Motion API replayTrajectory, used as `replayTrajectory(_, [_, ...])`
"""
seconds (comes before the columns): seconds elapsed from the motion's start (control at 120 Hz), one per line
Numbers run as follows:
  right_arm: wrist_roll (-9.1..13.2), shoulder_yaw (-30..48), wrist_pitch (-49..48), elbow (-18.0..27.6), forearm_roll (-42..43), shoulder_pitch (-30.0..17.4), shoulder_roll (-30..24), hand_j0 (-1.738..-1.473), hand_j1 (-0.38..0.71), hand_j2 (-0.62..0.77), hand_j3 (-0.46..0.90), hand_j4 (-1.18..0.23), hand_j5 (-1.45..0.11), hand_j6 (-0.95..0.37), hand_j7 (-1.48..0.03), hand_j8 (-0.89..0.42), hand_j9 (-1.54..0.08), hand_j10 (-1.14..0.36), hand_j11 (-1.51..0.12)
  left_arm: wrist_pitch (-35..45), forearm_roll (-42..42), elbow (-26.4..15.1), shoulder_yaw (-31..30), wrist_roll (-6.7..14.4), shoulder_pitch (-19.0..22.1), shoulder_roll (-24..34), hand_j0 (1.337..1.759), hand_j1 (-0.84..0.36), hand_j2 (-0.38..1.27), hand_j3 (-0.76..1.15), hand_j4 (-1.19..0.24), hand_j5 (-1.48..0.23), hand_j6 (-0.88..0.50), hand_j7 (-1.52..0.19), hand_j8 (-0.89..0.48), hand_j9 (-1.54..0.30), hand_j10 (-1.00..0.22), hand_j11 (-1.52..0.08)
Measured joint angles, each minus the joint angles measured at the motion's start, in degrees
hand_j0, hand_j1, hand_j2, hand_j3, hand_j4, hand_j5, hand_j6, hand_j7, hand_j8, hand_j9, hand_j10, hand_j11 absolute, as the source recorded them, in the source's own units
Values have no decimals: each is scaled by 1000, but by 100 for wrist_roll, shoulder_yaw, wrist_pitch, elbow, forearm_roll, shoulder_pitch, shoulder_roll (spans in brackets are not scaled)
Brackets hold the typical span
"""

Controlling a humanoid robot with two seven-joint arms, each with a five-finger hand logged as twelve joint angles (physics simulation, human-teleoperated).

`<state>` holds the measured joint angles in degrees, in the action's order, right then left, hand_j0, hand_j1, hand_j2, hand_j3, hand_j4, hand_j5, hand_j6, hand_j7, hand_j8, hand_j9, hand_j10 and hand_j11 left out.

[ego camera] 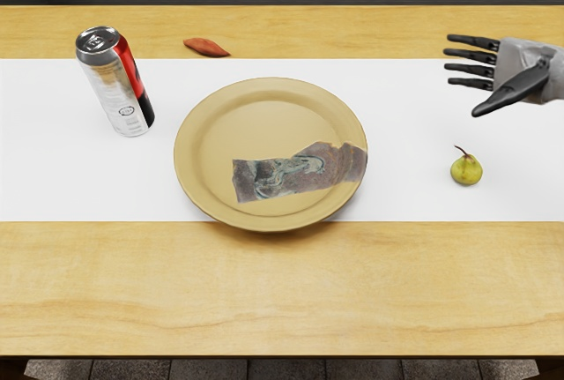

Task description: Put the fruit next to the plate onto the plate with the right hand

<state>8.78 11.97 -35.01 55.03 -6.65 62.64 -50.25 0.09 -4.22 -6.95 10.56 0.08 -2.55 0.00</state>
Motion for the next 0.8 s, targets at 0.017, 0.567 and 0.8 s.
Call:
replayTrajectory(0.017, [18,-1,0,1,1,-3,-4,-1658,-349,1,0,0,0,2,0,2,0,1,0,0,0,0,0,0,0,0,1658,325,4,0,-21,-27,-21,-27,-21,-27,-21,-27])
replayTrajectory(0.567, [-72,37,0,-110,2615,-16,154,-1658,-349,1,0,-1,0,0,0,0,0,0,0,0,0,0,0,0,0,0,1658,325,4,0,-21,-27,-21,-27,-21,-27,-21,-27])
replayTrajectory(0.8, [-92,-7,1518,1157,3355,-187,-76,-1658,-349,1,0,-2,0,-3,0,-2,0,-2,0,0,0,0,0,0,0,0,1658,325,4,0,-21,-27,-21,-27,-21,-27,-21,-27])
